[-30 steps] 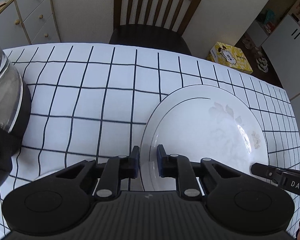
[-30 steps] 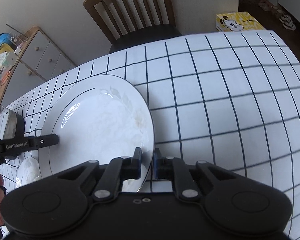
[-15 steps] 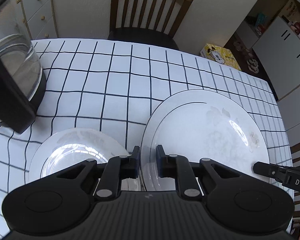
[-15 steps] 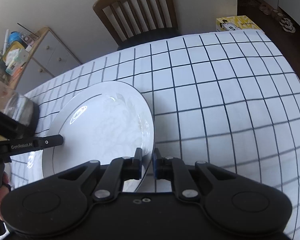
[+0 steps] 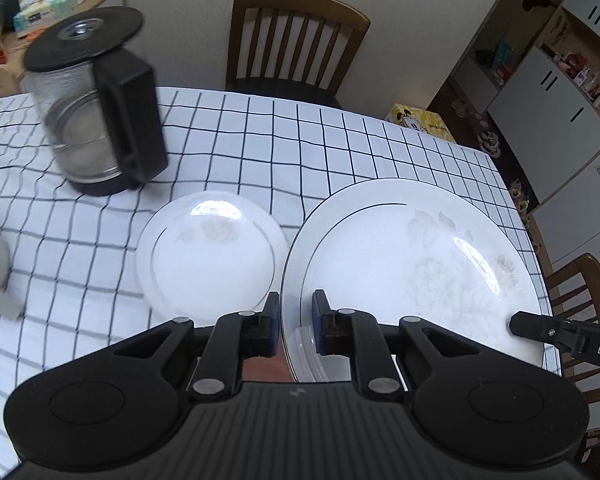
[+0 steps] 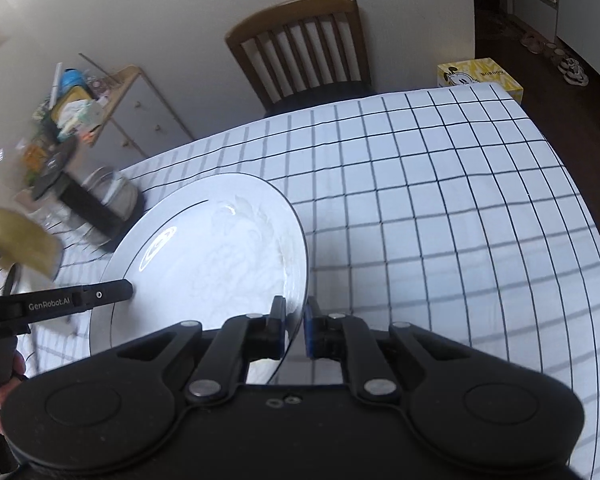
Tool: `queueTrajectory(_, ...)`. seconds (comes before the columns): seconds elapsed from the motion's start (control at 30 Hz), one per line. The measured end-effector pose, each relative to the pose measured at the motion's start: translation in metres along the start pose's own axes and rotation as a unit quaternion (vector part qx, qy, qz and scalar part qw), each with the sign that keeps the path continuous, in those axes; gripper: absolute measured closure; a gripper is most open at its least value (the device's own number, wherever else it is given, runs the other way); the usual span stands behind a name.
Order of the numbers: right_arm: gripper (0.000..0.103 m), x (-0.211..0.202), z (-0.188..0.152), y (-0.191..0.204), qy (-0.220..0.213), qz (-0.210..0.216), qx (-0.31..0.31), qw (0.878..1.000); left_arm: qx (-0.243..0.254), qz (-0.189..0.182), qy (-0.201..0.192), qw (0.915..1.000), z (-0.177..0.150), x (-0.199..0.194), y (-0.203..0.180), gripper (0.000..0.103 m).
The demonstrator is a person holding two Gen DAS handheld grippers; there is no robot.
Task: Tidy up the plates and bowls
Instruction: 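Lift the large white plate with both grippers and carry it toward the steel bowl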
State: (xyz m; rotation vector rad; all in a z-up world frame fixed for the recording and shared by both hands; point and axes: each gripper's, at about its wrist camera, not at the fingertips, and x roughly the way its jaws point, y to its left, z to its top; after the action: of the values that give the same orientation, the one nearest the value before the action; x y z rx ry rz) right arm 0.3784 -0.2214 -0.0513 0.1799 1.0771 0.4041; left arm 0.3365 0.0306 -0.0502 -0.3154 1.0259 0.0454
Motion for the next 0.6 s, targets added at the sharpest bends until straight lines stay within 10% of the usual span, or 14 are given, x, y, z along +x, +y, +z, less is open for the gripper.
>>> queueTrajectory(0.6,0.094,-0.072,-0.135,0.056,-0.005,0.022,-0.025,0.999,-0.019,0.001,-0.009,0.9998,-0.148,-0.105,0.046,0.088)
